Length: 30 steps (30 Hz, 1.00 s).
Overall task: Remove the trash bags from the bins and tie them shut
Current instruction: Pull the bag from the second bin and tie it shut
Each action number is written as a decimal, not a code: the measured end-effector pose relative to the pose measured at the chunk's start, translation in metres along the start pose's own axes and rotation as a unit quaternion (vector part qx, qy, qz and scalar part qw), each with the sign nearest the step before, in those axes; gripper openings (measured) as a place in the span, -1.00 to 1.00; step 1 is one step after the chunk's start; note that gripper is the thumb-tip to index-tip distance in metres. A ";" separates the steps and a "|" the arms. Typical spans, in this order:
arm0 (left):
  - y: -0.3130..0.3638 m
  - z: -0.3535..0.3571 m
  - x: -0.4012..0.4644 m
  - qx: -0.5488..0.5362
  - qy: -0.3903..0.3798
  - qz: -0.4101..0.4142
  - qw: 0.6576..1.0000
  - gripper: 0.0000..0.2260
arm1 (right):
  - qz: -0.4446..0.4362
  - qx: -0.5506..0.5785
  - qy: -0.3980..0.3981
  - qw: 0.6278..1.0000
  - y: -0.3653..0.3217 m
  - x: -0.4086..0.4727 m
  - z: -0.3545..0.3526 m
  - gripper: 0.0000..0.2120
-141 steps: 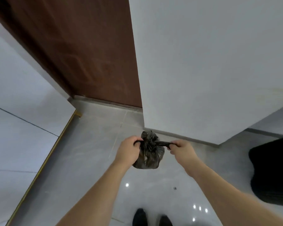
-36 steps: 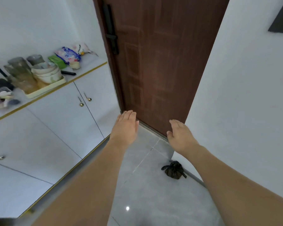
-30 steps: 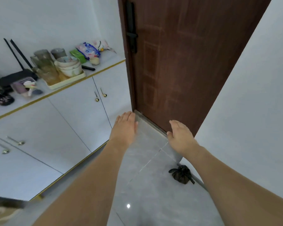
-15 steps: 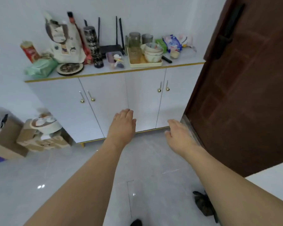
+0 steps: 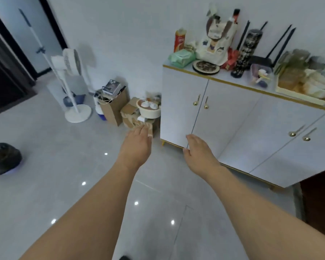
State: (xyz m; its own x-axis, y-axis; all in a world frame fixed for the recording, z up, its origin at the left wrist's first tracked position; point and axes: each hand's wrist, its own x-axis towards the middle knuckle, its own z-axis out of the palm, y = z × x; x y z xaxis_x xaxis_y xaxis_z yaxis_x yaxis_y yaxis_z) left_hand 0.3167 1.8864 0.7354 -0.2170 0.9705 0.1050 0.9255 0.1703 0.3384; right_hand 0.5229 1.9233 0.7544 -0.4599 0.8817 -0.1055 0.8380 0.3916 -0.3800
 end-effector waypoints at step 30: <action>-0.479 -0.061 -0.112 0.013 0.024 -0.382 0.924 -0.59 | -0.341 -0.117 -0.210 0.909 -0.425 0.190 0.258 -0.47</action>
State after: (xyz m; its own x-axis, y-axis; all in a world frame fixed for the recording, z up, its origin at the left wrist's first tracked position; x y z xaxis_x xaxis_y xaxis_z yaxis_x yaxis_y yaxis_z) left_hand -0.1216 1.6860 0.6185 -0.8226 0.5573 -0.1131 0.5040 0.8066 0.3089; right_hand 0.0033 1.8563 0.6587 -0.9261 0.2543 -0.2786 0.3333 0.8976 -0.2884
